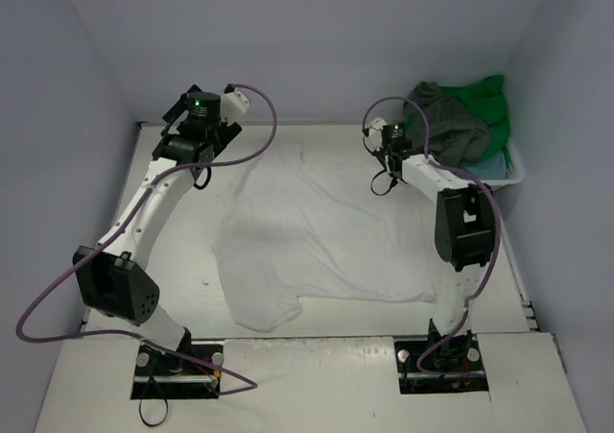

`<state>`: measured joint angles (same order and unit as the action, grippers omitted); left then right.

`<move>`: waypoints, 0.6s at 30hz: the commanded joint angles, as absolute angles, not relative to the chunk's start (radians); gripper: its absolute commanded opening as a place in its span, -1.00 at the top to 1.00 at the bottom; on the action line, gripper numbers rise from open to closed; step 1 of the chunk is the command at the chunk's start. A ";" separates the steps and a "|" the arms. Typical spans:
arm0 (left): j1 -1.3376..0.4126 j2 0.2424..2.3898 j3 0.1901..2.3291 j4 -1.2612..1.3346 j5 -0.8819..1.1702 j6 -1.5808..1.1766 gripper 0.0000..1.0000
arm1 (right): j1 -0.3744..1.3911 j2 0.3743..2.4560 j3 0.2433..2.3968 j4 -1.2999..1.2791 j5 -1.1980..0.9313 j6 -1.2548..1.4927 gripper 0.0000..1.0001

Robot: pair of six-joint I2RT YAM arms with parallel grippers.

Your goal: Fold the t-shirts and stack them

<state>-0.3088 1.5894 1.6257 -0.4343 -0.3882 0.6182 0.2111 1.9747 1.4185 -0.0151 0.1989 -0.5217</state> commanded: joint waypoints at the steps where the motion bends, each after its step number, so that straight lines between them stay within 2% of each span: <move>1: -0.304 1.519 1.603 -0.446 -0.376 0.581 -0.69 | 0.218 2.025 1.526 0.021 0.213 -0.511 1.00; 5: -0.304 1.467 1.551 -0.517 -0.283 0.525 -0.69 | 0.227 2.030 1.536 0.014 0.163 -0.506 1.00; 12: -0.308 1.393 1.416 -0.561 -0.140 0.471 -0.69 | 0.250 1.890 1.416 -0.072 0.089 -0.506 1.00; 18: -0.333 1.319 1.338 -0.675 0.049 0.456 -0.69 | 0.270 1.723 1.345 -0.344 -0.130 -0.581 1.00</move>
<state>-0.3149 1.3899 1.3319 -0.6132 -0.0910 0.4847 0.2573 1.8675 1.3457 -0.1905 0.0051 -0.5335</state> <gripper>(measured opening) 0.843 0.001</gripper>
